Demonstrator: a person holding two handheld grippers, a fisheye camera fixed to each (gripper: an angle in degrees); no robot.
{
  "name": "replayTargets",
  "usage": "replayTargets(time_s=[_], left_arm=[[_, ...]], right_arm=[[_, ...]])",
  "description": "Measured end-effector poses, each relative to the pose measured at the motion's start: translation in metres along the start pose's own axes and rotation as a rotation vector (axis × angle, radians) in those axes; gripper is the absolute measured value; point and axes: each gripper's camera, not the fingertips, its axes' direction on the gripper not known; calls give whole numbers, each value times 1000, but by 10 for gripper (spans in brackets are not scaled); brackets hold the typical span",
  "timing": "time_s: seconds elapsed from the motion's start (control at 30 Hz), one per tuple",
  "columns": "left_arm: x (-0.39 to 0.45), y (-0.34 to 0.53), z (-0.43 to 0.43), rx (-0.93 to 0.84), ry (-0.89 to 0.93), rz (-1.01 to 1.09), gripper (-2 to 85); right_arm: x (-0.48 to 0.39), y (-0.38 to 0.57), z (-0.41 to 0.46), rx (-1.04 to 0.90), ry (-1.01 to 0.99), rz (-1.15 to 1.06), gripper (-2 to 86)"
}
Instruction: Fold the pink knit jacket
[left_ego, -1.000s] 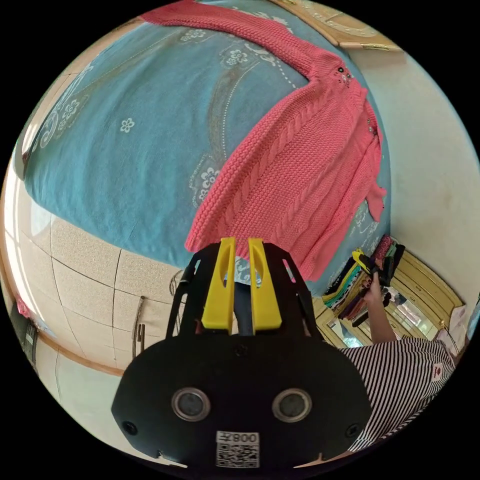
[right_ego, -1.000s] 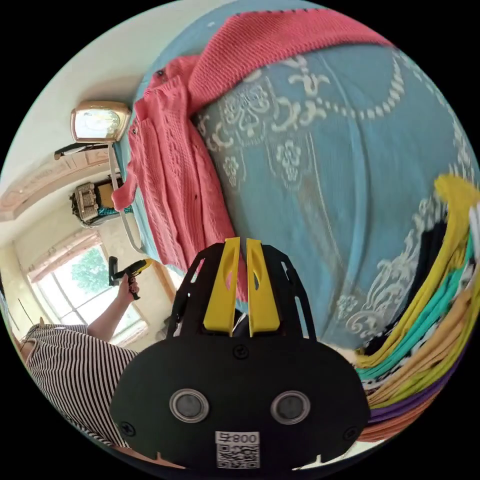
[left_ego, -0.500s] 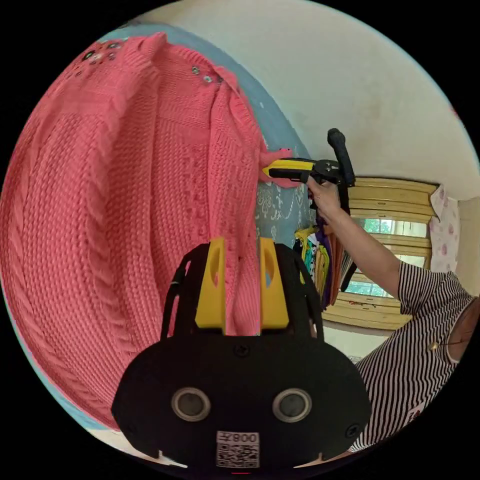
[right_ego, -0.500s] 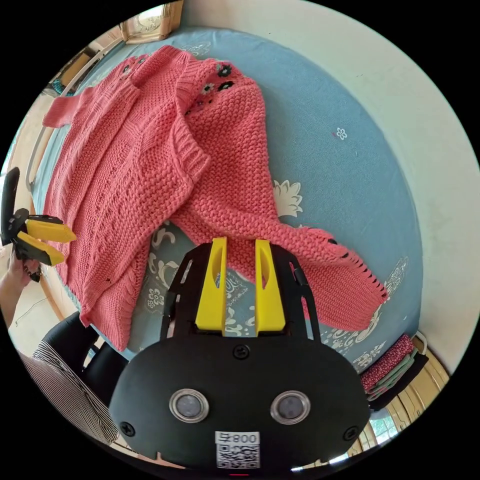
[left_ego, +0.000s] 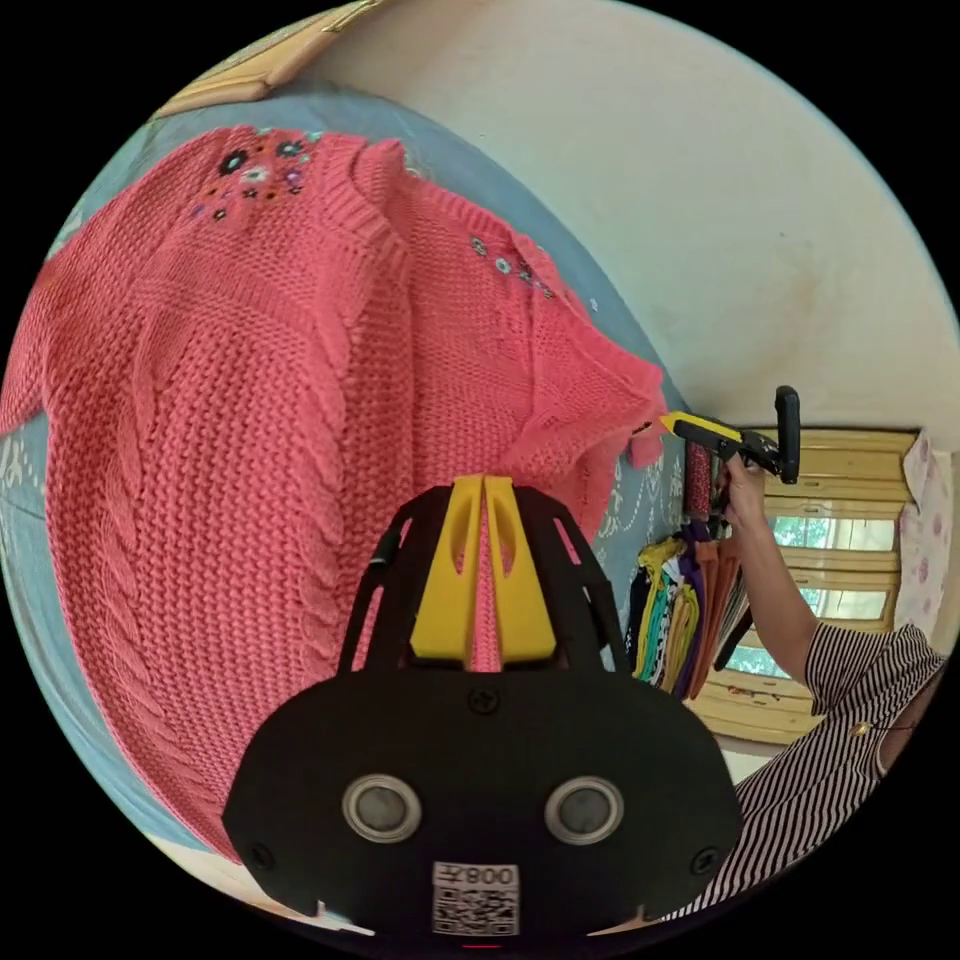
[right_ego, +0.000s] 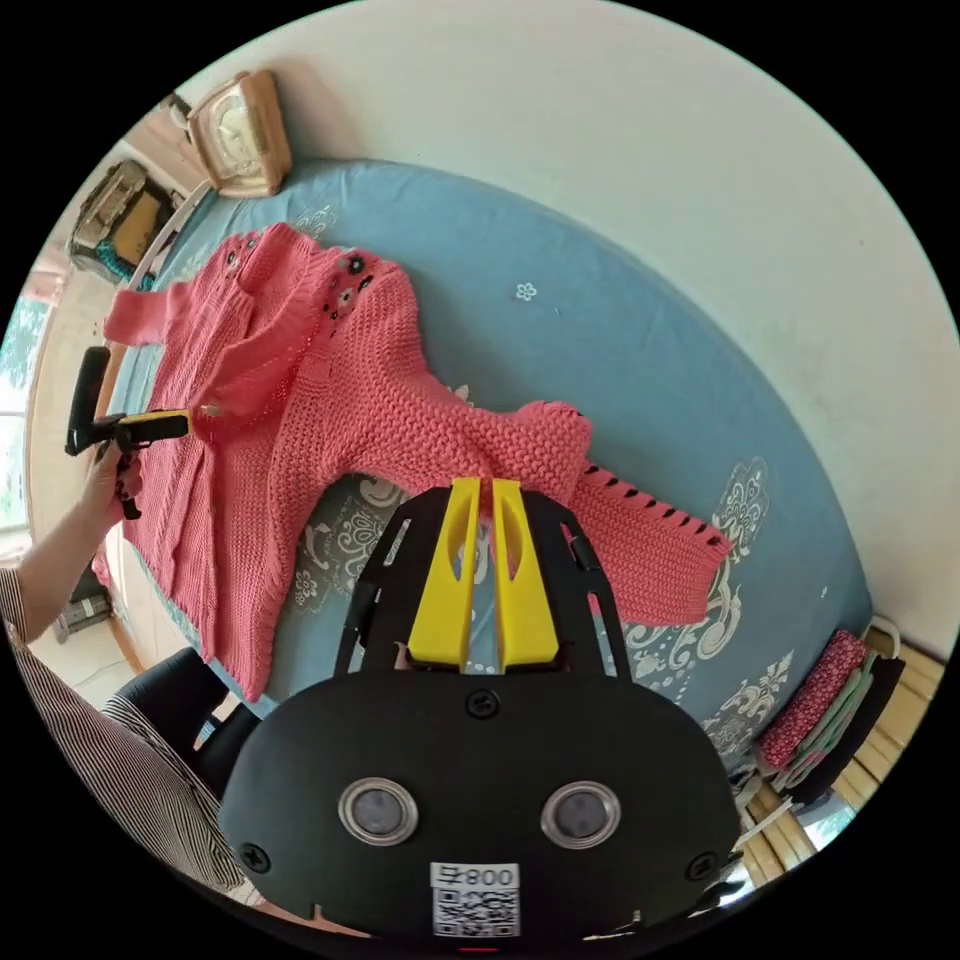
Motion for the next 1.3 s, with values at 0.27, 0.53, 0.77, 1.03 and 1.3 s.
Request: replayTargets(time_s=[0.27,0.53,0.77,1.03,1.3], left_arm=[[5,-6,-4,92,64,108,54],[71,-96,71,-52,-61,375,91],[97,-145,153,-169,-257,474,30],[122,-159,122,34,-194,516,8],[118,-148,160,-75,-297,562,32]], right_arm=[[55,27,9,104,-306,234,63],[140,52,39,-19,-102,481,97],[136,40,70,-94,29,440,45],[192,94,7,10,125,590,19],[210,100,56,-102,117,622,20]])
